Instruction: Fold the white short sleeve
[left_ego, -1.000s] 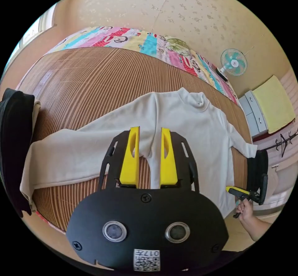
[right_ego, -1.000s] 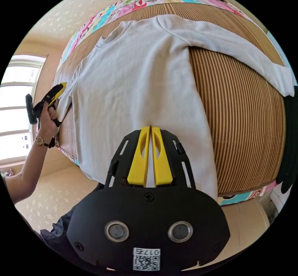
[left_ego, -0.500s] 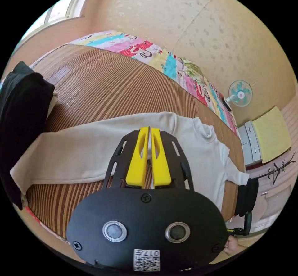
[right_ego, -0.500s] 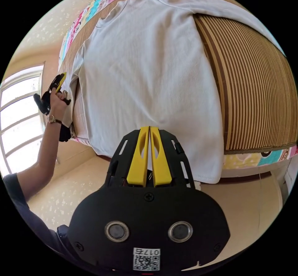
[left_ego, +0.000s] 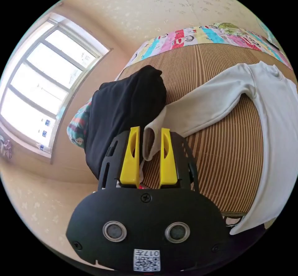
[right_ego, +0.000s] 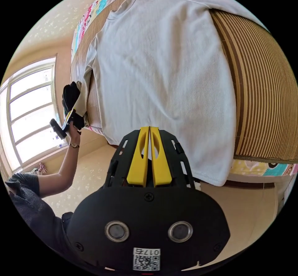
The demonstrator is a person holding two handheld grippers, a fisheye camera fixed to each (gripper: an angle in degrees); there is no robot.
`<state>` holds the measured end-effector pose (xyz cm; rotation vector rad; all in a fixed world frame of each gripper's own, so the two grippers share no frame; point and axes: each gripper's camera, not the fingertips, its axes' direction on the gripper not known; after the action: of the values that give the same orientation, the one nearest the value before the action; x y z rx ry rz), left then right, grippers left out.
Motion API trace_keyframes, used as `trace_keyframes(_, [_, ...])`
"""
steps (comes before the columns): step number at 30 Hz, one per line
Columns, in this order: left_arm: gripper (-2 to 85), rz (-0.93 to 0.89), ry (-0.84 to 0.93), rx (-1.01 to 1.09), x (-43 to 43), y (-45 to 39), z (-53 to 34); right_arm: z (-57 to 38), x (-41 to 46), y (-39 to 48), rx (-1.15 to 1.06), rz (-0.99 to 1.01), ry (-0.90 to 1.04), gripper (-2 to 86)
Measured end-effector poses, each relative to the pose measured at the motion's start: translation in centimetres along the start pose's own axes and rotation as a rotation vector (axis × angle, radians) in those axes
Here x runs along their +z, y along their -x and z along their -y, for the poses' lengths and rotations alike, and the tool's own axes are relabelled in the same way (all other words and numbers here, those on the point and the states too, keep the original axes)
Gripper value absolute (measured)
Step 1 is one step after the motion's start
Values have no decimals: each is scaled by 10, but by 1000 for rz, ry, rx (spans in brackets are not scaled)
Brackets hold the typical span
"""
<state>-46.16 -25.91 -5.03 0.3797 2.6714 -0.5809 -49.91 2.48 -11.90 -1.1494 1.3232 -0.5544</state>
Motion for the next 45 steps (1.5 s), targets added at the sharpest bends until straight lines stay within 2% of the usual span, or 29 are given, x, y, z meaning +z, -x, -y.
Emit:
trace_keyframes(2, [42,27,124,88,30,-6,4,-3,-5,9,-62,3,-9,5])
trace_keyframes(4, [30,-24,151,61,32,14,5,-8,-13,30,-195,-19,-32,9])
trace_keyframes(6, [24,-246,132,-5,21,46,7,-23,-16,81,-506,-143,-70,17])
trace_keyframes(8, [20,-547,102,-142,-11,95,19,-37,-8,124,-720,-250,-87,35])
trace_keyframes(9, [19,-629,80,-168,-23,107,24,-46,-1,150,-830,-295,-125,56])
trace_keyframes(11, [20,-956,-10,-242,-70,140,44,-55,7,186,-922,-326,-228,113])
trace_keyframes(12, [20,-1029,-21,-259,-79,144,50,-58,12,213,-984,-311,-298,143])
trace_keyframes(14, [25,-1272,61,-327,-102,144,75,-62,21,256,-1094,-292,-384,166])
trace_keyframes(16, [33,-1392,125,-308,-119,133,95,-66,25,299,-1180,-310,-497,164])
trace_keyframes(17, [44,-1421,94,-250,-136,128,108,-69,22,322,-1202,-362,-612,147])
trace_keyframes(20, [73,-1459,-50,-190,-175,140,130,-65,-22,338,-1045,-404,-940,56])
trace_keyframes(22, [75,-1477,-177,-205,-189,156,132,-51,-70,318,-984,-303,-963,51])
trace_keyframes(24, [72,-1451,-260,-216,-193,163,131,-26,-140,255,-931,-85,-932,47])
trace_keyframes(25, [77,-1425,-245,-211,-186,158,132,-18,-154,235,-920,-36,-917,46])
trace_keyframes(27, [92,-1405,-145,-190,-165,135,137,16,-195,139,-817,97,-861,42])
trace_keyframes(28, [106,-1418,-50,-163,-145,112,141,25,-200,113,-777,103,-855,39])
trace_keyframes(30, [119,-1437,75,-130,-111,72,142,58,-201,10,-564,84,-816,28])
trace_keyframes(33, [119,-1423,227,-143,-58,9,135,92,-179,-93,-258,75,-702,20])
trace_keyframes(35, [115,-1446,325,-134,-33,-29,131,100,-165,-116,-192,8,-632,24])
trace_keyframes(38, [112,-1436,361,-89,-31,-52,130,98,-164,-128,-161,92,-586,44])
trace_keyframes(40, [112,-1402,351,-44,-38,-59,131,83,-175,-129,-144,109,-623,67])
trace_keyframes(43, [112,-1364,371,32,-47,-70,133,52,-197,-145,6,114,-659,109])
trace_keyframes(45, [112,-1364,401,56,-47,-74,133,12,-226,-168,111,199,-782,121])
